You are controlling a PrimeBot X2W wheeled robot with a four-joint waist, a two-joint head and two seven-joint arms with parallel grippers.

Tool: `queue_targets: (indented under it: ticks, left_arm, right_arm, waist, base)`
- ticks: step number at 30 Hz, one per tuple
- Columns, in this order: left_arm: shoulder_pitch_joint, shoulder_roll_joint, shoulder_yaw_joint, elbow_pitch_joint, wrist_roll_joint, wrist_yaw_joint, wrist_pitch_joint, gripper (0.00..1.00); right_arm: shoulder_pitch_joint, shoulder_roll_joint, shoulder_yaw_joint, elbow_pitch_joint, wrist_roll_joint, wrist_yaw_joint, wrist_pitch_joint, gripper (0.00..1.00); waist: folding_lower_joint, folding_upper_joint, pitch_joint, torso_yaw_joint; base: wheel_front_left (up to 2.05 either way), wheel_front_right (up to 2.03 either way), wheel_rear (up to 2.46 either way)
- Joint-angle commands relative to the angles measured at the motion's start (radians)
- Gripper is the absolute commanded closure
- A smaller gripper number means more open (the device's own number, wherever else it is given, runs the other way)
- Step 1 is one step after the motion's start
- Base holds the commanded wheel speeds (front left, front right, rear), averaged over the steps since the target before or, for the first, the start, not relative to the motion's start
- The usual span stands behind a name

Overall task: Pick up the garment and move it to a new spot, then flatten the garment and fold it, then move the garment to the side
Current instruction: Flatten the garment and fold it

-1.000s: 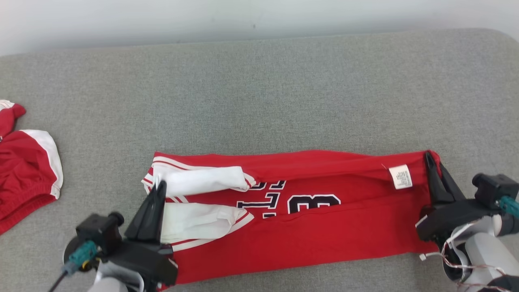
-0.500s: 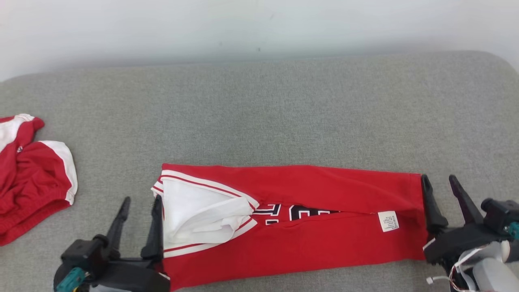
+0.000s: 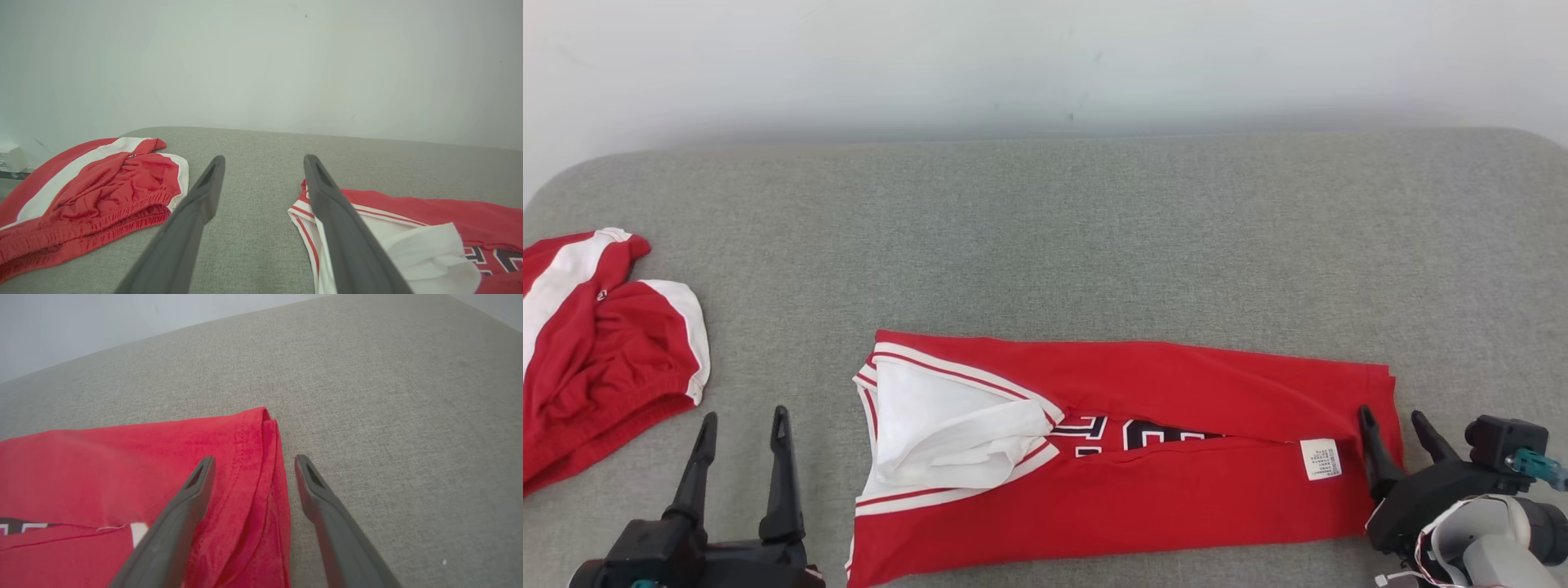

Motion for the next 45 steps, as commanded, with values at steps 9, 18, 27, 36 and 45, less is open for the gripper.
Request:
queue_targets:
  ticks: [9, 18, 27, 36, 45]
  left_arm:
    - [0.05, -0.081, 0.092, 0.004, 0.062, -0.056, -0.003, 0.0]
    - [0.049, -0.116, 0.136, 0.014, 0.101, -0.092, -0.003, 0.0]
    - [0.044, -0.133, 0.171, 0.027, 0.124, -0.119, -0.003, 0.0]
    - [0.06, -0.139, 0.19, 0.026, 0.145, -0.135, -0.003, 0.0]
    - [0.09, -0.143, 0.201, 0.015, 0.149, -0.134, -0.003, 0.0]
  right_arm:
    - [-0.052, 0.022, 0.007, 0.133, -0.003, 0.0, 0.045, 0.0]
    - [-0.053, 0.031, 0.02, 0.225, 0.01, -0.001, 0.098, 1.0]
    - [-0.084, -0.053, 0.001, 0.246, 0.028, -0.002, 0.042, 1.0]
    - [-0.105, -0.19, -0.04, 0.265, 0.008, -0.001, 0.015, 1.0]
    - [-0.093, -0.094, -0.007, 0.127, 0.027, -0.001, 0.044, 1.0]
  waist:
    - [0.0001, 0.0001, -0.007, 0.024]
    - [0.0001, 0.0001, -0.021, 0.033]
    - [0.0001, 0.0001, -0.043, 0.022]
    - [0.0001, 0.0001, -0.08, 0.008]
    - [0.0001, 0.0001, -0.109, -0.014]
  base:
    - [0.0, 0.0, 0.0]
    - [0.0, 0.0, 0.0]
    - [0.0, 0.0, 0.0]
    - [0.0, 0.0, 0.0]
    - [0.0, 0.0, 0.0]
